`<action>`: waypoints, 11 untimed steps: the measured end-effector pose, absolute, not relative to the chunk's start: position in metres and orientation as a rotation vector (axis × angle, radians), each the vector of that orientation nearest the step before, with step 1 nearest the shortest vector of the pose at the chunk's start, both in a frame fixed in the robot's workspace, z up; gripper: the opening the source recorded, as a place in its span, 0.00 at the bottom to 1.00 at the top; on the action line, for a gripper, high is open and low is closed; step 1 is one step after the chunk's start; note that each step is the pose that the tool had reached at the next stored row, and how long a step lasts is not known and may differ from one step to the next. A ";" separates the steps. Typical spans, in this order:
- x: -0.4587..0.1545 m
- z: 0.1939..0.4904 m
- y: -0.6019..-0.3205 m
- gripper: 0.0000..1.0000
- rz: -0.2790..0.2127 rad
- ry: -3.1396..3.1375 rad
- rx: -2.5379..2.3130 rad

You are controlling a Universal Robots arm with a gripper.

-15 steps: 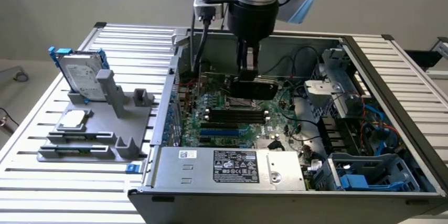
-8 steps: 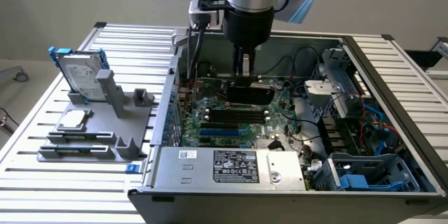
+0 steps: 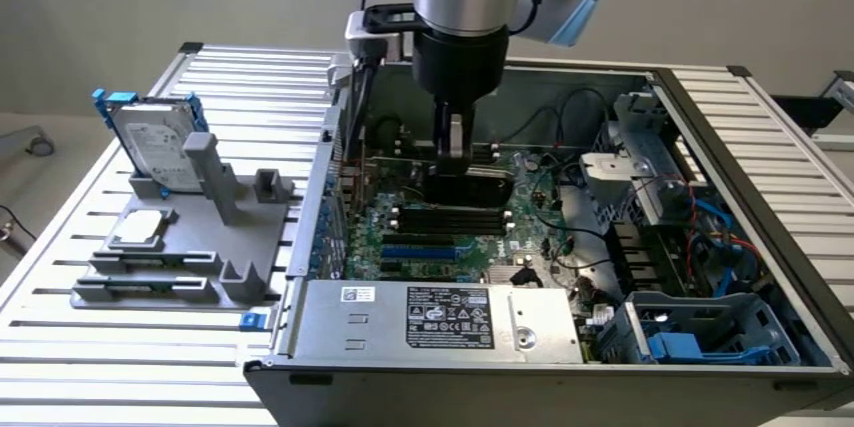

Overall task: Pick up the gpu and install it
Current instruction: 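Insert the gpu into the slot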

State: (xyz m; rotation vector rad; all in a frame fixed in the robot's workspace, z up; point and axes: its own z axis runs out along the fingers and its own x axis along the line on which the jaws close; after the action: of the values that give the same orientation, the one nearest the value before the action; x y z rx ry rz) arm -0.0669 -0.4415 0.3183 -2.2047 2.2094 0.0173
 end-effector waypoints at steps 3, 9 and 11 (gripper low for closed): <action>-0.070 0.316 -0.444 0.26 0.016 2.206 -2.207; -0.072 0.313 -0.451 0.26 0.016 2.195 -2.217; -0.072 0.311 -0.453 0.26 0.016 2.192 -2.220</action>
State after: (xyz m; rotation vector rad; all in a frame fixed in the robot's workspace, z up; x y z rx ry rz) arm -0.0725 -0.4527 0.3114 -2.2196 2.1923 0.0155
